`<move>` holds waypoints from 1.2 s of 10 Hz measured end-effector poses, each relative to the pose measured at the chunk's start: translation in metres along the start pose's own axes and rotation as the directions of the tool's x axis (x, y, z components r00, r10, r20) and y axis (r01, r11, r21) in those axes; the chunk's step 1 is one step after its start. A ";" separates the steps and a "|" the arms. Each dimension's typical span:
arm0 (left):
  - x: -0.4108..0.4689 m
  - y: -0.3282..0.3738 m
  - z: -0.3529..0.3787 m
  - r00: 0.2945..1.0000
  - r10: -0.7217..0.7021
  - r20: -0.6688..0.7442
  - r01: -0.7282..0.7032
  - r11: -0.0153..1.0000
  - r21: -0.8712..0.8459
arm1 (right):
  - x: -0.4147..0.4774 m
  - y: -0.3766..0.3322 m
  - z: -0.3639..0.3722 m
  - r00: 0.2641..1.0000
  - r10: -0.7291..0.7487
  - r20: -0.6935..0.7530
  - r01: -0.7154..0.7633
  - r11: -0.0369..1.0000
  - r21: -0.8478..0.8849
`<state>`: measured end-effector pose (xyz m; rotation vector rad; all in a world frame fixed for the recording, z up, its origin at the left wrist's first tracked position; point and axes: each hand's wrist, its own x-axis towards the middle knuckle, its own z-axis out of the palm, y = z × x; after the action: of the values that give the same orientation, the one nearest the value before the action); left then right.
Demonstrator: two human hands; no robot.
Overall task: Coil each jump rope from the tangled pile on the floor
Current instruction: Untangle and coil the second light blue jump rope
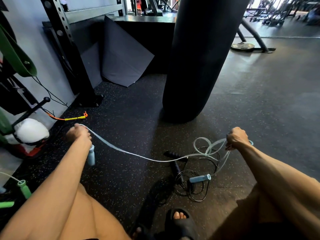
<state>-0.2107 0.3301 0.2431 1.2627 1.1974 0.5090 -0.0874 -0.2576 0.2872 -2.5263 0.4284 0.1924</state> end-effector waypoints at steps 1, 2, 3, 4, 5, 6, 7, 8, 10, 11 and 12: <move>-0.101 0.024 0.008 0.986 0.117 0.122 -0.119 0.993 0.004 | -0.004 -0.011 0.008 0.996 -0.046 0.077 0.047 0.999 -0.005; -0.120 0.023 0.030 0.914 0.239 0.328 -0.280 0.956 0.083 | -0.007 -0.029 0.019 0.976 -0.159 0.152 0.171 0.982 -0.075; -0.138 0.021 0.044 0.824 0.273 0.496 -0.380 0.916 0.127 | -0.007 -0.041 0.025 0.959 -0.212 0.186 0.240 0.961 -0.139; -0.165 0.021 0.060 0.690 0.272 0.671 -0.468 0.875 0.126 | -0.016 -0.069 0.034 0.914 -0.340 0.223 0.387 0.896 -0.217; -0.187 0.024 0.070 0.620 0.276 0.735 -0.523 0.843 0.125 | -0.035 -0.095 0.040 0.834 -0.486 0.261 0.534 0.831 -0.157; -0.215 0.025 0.085 0.521 0.268 0.810 -0.578 0.810 0.104 | -0.067 -0.125 0.052 0.675 -0.647 0.355 0.684 0.729 0.028; -0.229 0.023 0.094 0.469 0.254 0.846 -0.581 0.810 0.080 | -0.082 -0.138 0.059 0.594 -0.728 0.342 0.739 0.662 0.125; -0.240 0.018 0.101 0.423 0.228 0.877 -0.569 0.820 0.061 | -0.089 -0.148 0.066 0.525 -0.823 0.218 0.807 0.562 0.179; -0.240 0.007 0.103 0.425 0.130 0.896 -0.501 0.858 0.113 | -0.088 -0.143 0.055 0.526 -0.848 0.062 0.814 0.524 0.250; -0.241 0.008 0.103 0.430 0.089 0.898 -0.473 0.870 0.140 | -0.088 -0.142 0.047 0.555 -0.832 -0.005 0.797 0.530 0.291; -0.246 0.015 0.102 0.347 0.095 0.933 -0.338 0.941 0.029 | -0.083 -0.141 0.041 0.637 -0.770 -0.016 0.729 0.595 0.338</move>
<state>-0.2049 0.0816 0.3407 1.5707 0.0696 -0.2219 -0.1189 -0.1018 0.3441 -2.1291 -0.6490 -0.0448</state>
